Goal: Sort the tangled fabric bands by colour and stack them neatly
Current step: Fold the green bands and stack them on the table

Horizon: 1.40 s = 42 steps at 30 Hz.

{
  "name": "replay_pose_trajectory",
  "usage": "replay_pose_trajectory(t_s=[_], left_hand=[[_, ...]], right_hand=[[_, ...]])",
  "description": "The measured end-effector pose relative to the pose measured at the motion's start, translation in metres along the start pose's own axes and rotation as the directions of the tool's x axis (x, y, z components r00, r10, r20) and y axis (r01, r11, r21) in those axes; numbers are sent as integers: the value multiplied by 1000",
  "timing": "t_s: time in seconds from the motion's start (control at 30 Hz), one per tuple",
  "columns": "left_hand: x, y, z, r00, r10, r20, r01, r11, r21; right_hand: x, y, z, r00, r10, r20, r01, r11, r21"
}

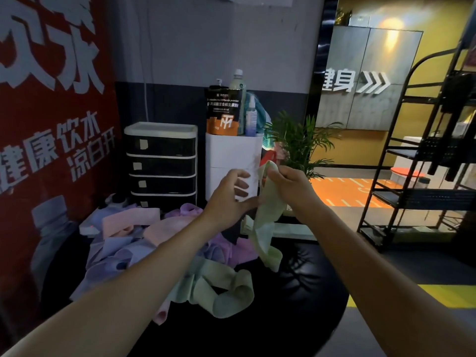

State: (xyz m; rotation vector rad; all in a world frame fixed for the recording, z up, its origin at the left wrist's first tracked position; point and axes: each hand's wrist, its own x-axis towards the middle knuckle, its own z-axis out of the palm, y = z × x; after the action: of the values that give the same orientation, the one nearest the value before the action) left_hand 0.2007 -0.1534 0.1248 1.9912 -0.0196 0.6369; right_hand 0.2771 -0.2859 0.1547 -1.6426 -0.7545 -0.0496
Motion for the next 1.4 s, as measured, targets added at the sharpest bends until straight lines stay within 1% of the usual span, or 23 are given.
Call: replay_pose_trajectory(t_s=[0.07,0.1,0.17,0.23,0.3,0.33,0.4,0.47,0.53,0.6,0.7,0.8,0.87,0.93,1.03,1.1,1.17,1.2,1.27,1.3,1.33,1.37,1.4], left_hand=[[10,9,7,999,-40,-5,40,999,-15],[14,11,10,998,-60,7,60,997,-54],[20,13,17,999,-49,17,51,991,-126],[23,15,20,1000,-1,-30,-2,997,-76],[26,12,20,996,-18,-85,9,995,-101],[27,12,18,993,-60,-106,43,988,-149],[29,10,11,983,-128,-129,94,967,-238],[30,6,5,978,-164,-126,127,958,-255],[28,4,1,968,-213,-130,168,941,-292],[26,2,-2,954,-270,-132,215,919,-329],[22,0,-9,936,-323,-141,248,889,-385],[20,-2,-19,901,-390,-191,275,853,-444],[18,-5,-26,894,-399,-203,283,855,-434],[16,-10,-28,902,-383,-200,272,863,-425],[14,-14,-29,892,-397,-217,267,849,-456],[14,-16,-29,888,-405,-218,281,852,-442],[13,-17,-28,898,-393,-197,298,873,-386],[13,-18,-26,913,-369,-173,306,902,-305],[15,-21,-23,948,-303,-100,302,953,-25],[18,-21,-21,957,-280,-72,286,952,105],[20,-21,-19,964,-257,-63,265,944,195],[22,-18,-17,972,-220,-76,232,943,238],[24,-13,-15,982,-162,-96,180,953,243]], right_hand=[[0,-2,-7,998,6,58,-8,1000,29],[0,-2,-10,996,16,85,-20,999,48],[3,-1,-17,994,30,107,-37,997,63],[2,-1,-24,994,47,99,-51,998,44],[0,2,-30,992,52,113,-55,998,22],[-2,3,-33,989,52,142,-51,999,-10],[-5,7,-38,976,61,211,-27,987,-160],[-7,10,-39,962,94,257,-4,944,-330],[-8,17,-38,953,115,280,29,887,-461],[-8,26,-36,966,94,242,55,836,-546],[-8,37,-38,986,102,133,-12,834,-552],[-12,46,-46,988,137,73,-69,806,-588],[-16,51,-49,987,154,48,-100,815,-570],[-18,55,-48,984,169,53,-118,845,-521],[-17,52,-46,975,211,62,-176,916,-360],[-18,47,-45,971,233,50,-223,963,-153],[-19,38,-44,962,272,36,-275,952,134],[-19,34,-43,958,285,41,-286,926,247],[-18,26,-40,957,283,60,-284,880,380],[-16,22,-39,960,273,71,-276,862,425],[-14,19,-37,962,262,78,-268,848,457],[-12,15,-36,965,250,82,-258,842,474],[-9,12,-35,967,238,87,-250,843,477]])
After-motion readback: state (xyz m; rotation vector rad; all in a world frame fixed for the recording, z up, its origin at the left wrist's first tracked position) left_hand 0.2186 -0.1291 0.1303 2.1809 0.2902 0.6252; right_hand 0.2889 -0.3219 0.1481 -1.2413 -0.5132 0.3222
